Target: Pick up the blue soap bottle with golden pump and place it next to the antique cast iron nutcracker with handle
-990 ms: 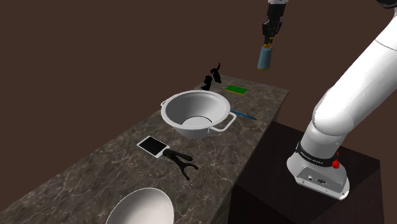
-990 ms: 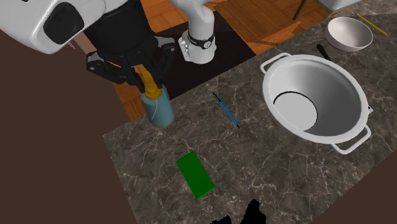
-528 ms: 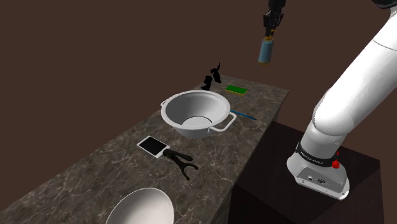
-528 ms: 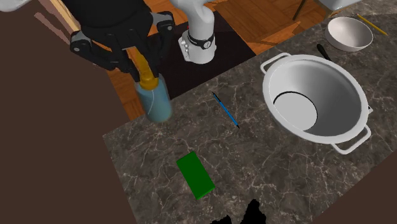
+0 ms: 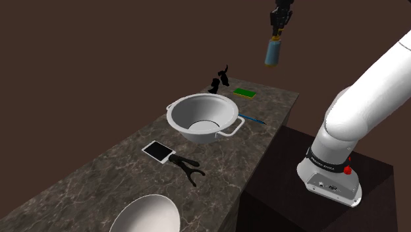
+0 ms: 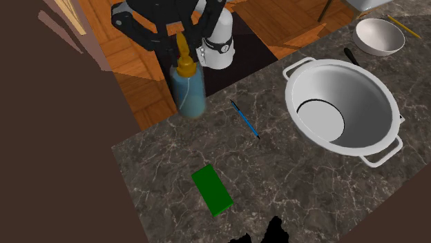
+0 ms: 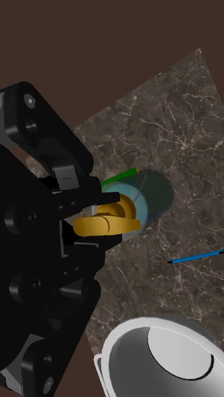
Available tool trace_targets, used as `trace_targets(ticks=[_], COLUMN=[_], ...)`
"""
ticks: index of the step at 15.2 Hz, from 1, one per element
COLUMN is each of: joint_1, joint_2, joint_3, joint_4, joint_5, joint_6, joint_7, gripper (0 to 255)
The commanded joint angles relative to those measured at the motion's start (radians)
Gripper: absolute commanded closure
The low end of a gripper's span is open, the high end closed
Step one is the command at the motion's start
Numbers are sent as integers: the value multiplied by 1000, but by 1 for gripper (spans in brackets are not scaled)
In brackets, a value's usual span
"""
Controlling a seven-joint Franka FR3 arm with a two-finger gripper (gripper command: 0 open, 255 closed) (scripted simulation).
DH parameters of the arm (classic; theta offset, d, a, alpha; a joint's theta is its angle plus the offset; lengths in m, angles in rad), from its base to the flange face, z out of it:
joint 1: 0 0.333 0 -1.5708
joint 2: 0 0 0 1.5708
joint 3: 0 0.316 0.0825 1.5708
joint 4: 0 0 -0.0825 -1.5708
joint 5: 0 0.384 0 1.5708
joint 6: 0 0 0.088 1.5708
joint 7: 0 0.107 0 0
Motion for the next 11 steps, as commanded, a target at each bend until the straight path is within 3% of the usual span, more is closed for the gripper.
trace_targets(ticks=[1, 11], joint_1=[7, 43], joint_2=[-61, -259], joint_3=[48, 262], joint_4=[-58, -247], joint_5=[-11, 28], joint_6=[-1, -17], joint_7=[62, 318], gripper=[255, 255])
